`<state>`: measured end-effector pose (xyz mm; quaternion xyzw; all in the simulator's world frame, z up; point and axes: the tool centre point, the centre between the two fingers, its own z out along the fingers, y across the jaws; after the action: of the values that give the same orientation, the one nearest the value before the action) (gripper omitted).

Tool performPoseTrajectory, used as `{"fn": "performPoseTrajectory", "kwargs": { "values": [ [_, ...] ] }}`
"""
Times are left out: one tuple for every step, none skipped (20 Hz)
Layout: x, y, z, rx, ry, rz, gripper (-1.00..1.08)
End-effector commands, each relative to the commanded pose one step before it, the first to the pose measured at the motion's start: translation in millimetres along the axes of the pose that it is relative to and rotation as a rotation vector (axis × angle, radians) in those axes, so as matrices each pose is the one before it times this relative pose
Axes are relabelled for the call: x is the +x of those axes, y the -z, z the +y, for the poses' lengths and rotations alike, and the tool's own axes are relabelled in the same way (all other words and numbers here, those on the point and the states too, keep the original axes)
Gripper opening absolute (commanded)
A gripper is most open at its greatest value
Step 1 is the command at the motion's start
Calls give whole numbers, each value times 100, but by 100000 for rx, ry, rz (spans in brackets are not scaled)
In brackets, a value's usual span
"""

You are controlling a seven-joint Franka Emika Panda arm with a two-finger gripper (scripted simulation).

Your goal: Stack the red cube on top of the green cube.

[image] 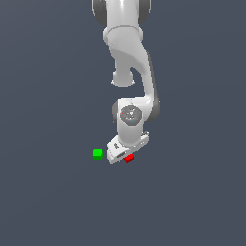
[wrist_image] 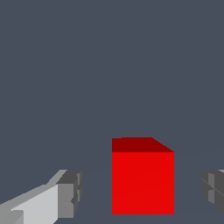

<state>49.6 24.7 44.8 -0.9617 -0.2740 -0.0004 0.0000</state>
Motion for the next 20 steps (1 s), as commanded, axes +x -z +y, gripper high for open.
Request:
{"fn": "performPoseTrajectory", "kwargs": {
  "values": [
    [-49, -1323, -67, 26, 182, -76, 100],
    [-16, -390, 21, 0, 0, 0, 100],
    [17, -308, -20, -9, 68, 1, 100],
    [6, -233, 20, 0, 0, 0, 100],
    [18, -154, 20, 0, 0, 0, 100],
    [30, -77, 20, 0, 0, 0, 100],
    [35, -9, 18, 0, 0, 0, 100],
    [15, 10, 7, 0, 0, 0, 100],
    [0, 0, 0, 0, 0, 0, -100],
    [0, 0, 0, 0, 0, 0, -100],
    [0, 0, 0, 0, 0, 0, -100],
    [0, 0, 0, 0, 0, 0, -100],
    [0, 0, 0, 0, 0, 0, -100],
    [0, 0, 0, 0, 0, 0, -100],
    [0, 0, 0, 0, 0, 0, -100],
    [0, 0, 0, 0, 0, 0, -100],
    [0, 0, 0, 0, 0, 0, -100],
    [0, 0, 0, 0, 0, 0, -100],
    [-13, 22, -11, 0, 0, 0, -100],
    [-2, 29, -1, 0, 0, 0, -100]
  ]
}}
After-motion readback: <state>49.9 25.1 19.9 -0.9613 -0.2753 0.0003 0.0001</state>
